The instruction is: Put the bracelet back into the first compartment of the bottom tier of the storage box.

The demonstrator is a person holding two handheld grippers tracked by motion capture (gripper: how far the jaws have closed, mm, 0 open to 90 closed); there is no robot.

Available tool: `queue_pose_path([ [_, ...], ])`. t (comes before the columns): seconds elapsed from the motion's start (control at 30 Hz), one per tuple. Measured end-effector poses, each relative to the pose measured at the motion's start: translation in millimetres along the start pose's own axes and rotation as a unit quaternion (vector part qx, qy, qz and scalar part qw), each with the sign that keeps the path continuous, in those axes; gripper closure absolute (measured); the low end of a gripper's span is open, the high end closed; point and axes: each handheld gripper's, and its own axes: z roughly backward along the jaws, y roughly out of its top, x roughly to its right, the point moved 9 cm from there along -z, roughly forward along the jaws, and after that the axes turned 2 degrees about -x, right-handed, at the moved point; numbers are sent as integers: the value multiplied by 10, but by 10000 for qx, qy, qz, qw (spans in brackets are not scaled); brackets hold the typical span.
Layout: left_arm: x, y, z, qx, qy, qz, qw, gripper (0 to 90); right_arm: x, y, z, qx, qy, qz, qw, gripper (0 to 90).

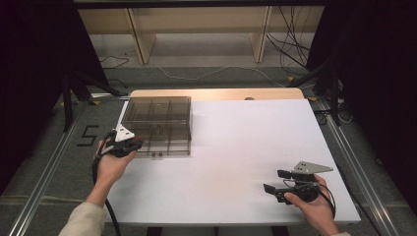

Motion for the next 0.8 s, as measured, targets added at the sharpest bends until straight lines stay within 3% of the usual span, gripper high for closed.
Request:
queue_pose_path([
  [0.8,-134,-34,-97,-185,105,20,9998,872,2,1,1,10,-4,-22,10000,176],
])
